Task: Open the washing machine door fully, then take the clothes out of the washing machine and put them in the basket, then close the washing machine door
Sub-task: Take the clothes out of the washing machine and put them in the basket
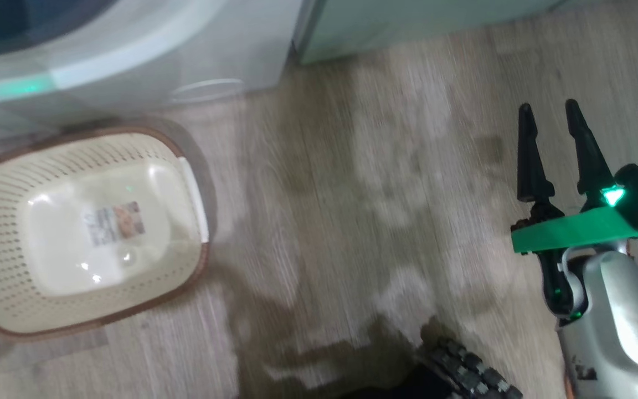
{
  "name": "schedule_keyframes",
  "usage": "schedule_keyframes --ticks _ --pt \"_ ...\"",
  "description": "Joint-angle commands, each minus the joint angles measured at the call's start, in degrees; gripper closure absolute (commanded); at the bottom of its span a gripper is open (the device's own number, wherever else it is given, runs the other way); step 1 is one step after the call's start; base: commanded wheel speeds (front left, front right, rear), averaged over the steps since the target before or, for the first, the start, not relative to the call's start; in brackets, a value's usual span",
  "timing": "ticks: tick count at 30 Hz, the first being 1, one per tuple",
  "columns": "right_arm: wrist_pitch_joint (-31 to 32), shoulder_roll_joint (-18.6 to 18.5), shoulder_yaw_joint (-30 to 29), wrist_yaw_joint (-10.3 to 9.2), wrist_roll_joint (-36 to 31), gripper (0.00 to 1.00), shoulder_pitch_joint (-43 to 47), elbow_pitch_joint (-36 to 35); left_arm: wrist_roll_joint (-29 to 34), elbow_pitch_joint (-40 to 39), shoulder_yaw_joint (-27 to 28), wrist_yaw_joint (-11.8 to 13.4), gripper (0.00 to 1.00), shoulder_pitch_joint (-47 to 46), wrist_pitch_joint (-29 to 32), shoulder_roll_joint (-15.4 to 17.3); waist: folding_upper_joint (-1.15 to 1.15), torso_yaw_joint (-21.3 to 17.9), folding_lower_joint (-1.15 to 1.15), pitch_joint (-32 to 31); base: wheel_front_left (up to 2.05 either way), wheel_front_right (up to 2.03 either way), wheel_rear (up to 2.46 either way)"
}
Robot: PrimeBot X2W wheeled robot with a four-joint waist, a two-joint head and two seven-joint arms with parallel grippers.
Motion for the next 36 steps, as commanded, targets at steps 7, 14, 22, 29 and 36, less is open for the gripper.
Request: schedule_keyframes --ticks 7,14,22,29,36 --pt "-0.52 0.6 0.81 0.37 0.73 0.0 -1.11 -2.46 1.78 1.01 -0.75 3.68 0.0 -6.98 1.51 6.59 0.0 -2.71 -0.01 6.47 0.0 0.0 0.0" --pt "-0.52 1.2 1.02 0.37 0.88 0.0 -2.44 -2.9 3.2 3.49 -2.78 5.05 0.0 -9.14 4.65 7.99 0.0 -3.29 -0.01 8.73 0.0 0.0 0.0" --pt "-0.52 0.92 0.34 0.37 0.92 0.0 -2.05 -2.78 3.07 4.71 -3.67 5.35 1.0 -7.01 3.64 7.76 0.0 -2.96 -0.01 7.87 0.0 0.0 0.0" --pt "-0.52 -0.11 -0.9 0.37 0.76 0.0 -0.41 -2.14 2.38 4.99 -4.32 5.89 1.0 -2.94 -2.93 4.35 0.0 -0.46 -0.01 3.26 0.0 0.0 0.0" --pt "-0.52 -0.83 -1.19 0.37 0.59 0.0 2.46 -1.21 1.06 5.39 -4.6 5.05 1.0 3.51 -9.65 0.53 0.0 2.3 -0.01 -4.96 0.0 0.0 0.0"
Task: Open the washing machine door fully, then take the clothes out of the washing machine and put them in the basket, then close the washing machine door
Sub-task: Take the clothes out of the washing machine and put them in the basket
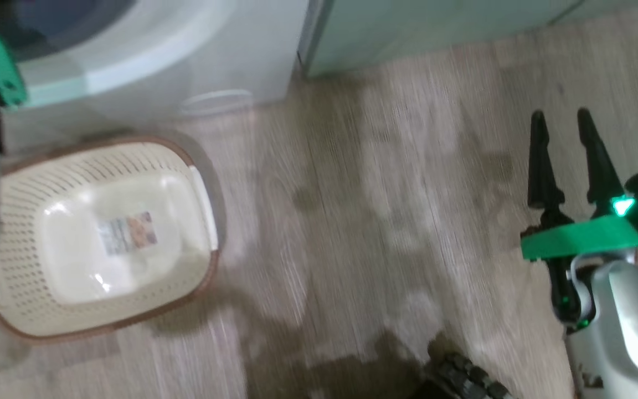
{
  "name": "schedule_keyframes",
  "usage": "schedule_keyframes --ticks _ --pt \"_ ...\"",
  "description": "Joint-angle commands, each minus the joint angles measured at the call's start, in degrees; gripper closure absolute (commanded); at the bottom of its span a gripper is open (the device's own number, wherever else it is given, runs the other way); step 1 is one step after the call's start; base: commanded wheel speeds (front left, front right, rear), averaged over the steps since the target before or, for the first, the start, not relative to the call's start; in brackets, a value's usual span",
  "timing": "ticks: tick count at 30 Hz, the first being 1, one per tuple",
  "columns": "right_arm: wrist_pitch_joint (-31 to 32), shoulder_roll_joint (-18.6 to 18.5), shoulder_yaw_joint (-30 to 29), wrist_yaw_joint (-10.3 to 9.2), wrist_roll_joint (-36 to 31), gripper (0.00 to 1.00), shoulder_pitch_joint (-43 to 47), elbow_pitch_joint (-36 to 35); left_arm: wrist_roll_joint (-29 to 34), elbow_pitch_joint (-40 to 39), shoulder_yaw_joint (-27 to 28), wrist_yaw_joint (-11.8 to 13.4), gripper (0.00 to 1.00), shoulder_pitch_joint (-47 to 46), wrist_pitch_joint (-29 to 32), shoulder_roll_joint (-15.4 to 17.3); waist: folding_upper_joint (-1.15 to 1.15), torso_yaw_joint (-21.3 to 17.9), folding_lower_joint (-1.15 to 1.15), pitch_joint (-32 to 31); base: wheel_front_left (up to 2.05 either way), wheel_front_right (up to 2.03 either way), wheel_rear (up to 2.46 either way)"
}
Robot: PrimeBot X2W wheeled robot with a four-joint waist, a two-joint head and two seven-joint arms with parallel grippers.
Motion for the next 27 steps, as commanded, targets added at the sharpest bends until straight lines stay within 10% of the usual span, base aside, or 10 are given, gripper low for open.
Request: schedule_keyframes --ticks 1,27 --pt "-0.36 -1.01 0.61 0.37 0.13 0.0 1.93 -1.23 -0.4 -1.04 0.46 -0.05 1.0 0.97 -1.0 1.84 0.0 2.0 0.0 -4.37 0.0 0.0 0.0" --pt "-0.36 -3.22 -0.05 0.37 0.07 0.0 13.12 0.14 -4.84 -0.18 -1.87 -8.62 1.0 31.48 -6.28 -10.86 0.0 11.33 0.0 -23.88 0.0 0.0 0.0"
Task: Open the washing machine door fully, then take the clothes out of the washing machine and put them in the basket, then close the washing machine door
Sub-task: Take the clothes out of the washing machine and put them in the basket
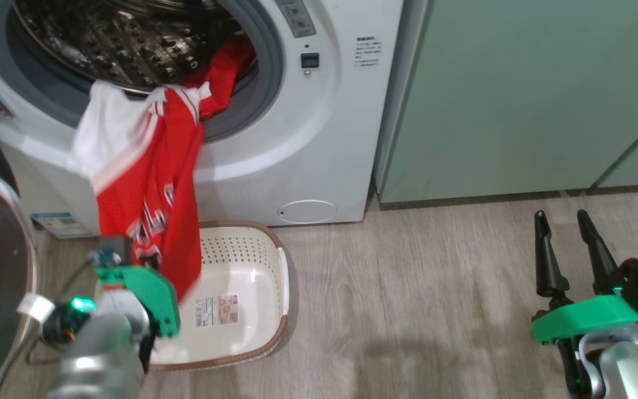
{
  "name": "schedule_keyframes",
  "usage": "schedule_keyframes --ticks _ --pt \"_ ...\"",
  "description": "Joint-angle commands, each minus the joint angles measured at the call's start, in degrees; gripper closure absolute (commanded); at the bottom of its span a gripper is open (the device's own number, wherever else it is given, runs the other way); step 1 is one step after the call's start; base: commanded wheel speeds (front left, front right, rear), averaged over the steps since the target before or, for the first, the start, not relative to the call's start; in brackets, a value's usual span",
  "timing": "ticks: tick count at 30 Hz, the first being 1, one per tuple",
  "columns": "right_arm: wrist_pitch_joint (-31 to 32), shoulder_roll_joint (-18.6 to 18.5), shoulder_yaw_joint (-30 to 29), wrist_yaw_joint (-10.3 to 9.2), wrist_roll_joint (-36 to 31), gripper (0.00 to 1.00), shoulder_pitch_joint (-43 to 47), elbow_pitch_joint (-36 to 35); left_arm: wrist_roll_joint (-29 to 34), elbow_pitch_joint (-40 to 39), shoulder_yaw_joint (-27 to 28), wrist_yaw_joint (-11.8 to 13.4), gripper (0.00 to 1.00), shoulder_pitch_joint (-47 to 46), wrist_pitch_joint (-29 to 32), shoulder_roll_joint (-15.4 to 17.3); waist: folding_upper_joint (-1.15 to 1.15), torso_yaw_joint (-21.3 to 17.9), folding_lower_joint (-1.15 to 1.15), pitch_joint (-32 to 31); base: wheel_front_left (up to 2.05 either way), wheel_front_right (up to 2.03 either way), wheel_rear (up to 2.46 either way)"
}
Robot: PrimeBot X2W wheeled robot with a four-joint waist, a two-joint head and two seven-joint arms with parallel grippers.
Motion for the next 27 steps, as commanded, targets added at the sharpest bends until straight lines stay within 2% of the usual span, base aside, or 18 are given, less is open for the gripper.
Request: schedule_keyframes --ticks 1,8,14,27 --pt "-0.36 -1.31 1.28 0.37 0.1 0.0 -0.31 -1.91 -0.28 -0.95 0.34 -0.46 1.0 0.43 0.6 0.81 0.0 0.47 0.01 0.15 0.0 0.0 0.0" --pt "-0.36 -1.98 2.07 0.37 0.34 0.0 -2.01 -2.45 -1.35 -0.92 -0.63 -1.97 1.0 4.46 4.82 -0.39 0.0 -0.52 0.01 3.46 0.0 0.0 0.0" --pt "-0.36 -2.3 2.11 0.37 0.42 0.0 -4.13 -3.02 -3.22 -0.91 0.39 -2.25 1.0 3.55 5.41 0.49 0.0 -2.35 0.01 8.55 0.0 0.0 0.0" --pt "-0.36 -2.29 1.93 0.37 0.58 0.0 -10.51 -5.08 -5.23 -0.99 1.91 0.48 1.0 -8.23 3.44 5.5 0.0 -6.74 0.01 24.5 0.0 0.0 0.0"
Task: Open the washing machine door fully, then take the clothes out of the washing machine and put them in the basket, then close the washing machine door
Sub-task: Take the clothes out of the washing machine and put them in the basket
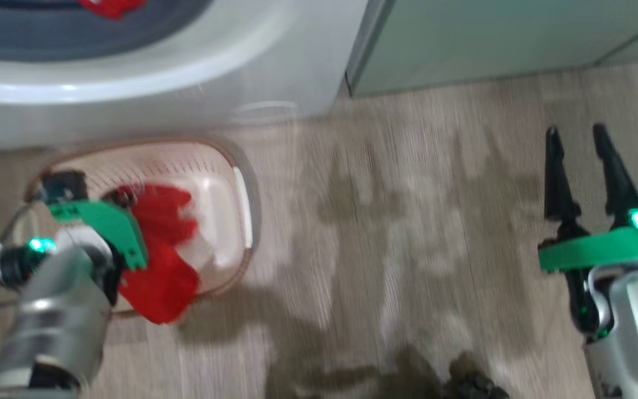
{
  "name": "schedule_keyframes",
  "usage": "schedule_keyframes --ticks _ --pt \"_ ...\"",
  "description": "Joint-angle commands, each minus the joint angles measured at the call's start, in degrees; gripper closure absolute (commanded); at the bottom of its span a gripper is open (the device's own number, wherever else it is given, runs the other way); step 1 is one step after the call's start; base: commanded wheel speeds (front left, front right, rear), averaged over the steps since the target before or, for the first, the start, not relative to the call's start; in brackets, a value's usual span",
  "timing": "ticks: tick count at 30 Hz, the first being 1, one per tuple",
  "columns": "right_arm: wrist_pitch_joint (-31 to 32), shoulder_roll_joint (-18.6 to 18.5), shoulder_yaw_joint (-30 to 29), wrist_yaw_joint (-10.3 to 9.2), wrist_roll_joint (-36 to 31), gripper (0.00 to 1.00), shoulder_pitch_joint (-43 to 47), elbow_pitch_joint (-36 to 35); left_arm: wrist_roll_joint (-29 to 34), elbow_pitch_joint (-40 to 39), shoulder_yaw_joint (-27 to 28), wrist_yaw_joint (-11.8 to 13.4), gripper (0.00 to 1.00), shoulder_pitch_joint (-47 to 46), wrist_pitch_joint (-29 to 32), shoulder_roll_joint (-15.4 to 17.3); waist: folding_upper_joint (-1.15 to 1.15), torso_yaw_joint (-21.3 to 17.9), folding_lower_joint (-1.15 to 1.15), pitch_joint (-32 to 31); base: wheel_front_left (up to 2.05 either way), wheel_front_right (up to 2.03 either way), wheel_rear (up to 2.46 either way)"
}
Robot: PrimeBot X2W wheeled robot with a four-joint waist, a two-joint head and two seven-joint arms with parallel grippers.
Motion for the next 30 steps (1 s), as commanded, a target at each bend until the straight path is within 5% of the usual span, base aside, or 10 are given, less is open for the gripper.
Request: schedule_keyframes --ticks 1,15,16,17,18,20,30 --pt "-0.36 -0.85 0.78 0.37 0.5 0.0 -0.78 -2.09 -0.4 -0.92 1.44 0.64 1.0 -1.27 -0.61 2.6 0.0 -2.07 0.0 5.6 0.0 0.0 0.0" --pt "-0.36 0.02 0.29 0.37 0.46 0.0 -4.11 -3.46 -3.37 -0.85 3.4 3.03 1.0 -3.05 -1.46 4.97 0.0 -4.55 0.0 12.56 0.0 0.0 0.0" --pt "-0.36 0.08 0.27 0.37 0.44 0.0 -4.11 -3.41 -3.44 -0.85 3.34 2.99 0.95 -2.79 -1.43 4.99 0.0 -4.53 0.0 12.34 0.0 0.0 0.0" --pt "-0.36 0.12 0.21 0.37 0.42 0.0 -4.09 -3.37 -3.56 -0.85 3.32 2.86 0.69 -2.5 -1.45 4.93 0.0 -4.45 0.0 11.98 0.0 0.0 0.0" --pt "-0.36 0.12 0.21 0.37 0.42 0.0 -4.09 -3.37 -3.56 -0.85 3.32 2.86 0.69 -2.5 -1.45 4.93 0.0 -4.45 0.0 11.98 0.0 0.0 0.0" --pt "-0.36 0.18 0.15 0.37 0.38 0.0 -3.93 -3.33 -3.83 -0.84 3.38 2.82 0.0 -2.08 -2.43 4.82 0.0 -4.15 0.0 11.08 0.0 0.0 0.0" --pt "-0.36 -0.42 1.03 0.37 0.34 0.0 -1.73 -2.05 -4.35 -2.36 3.13 0.07 0.0 0.4 -10.11 3.7 0.0 -1.39 0.0 1.51 0.0 0.0 0.0"
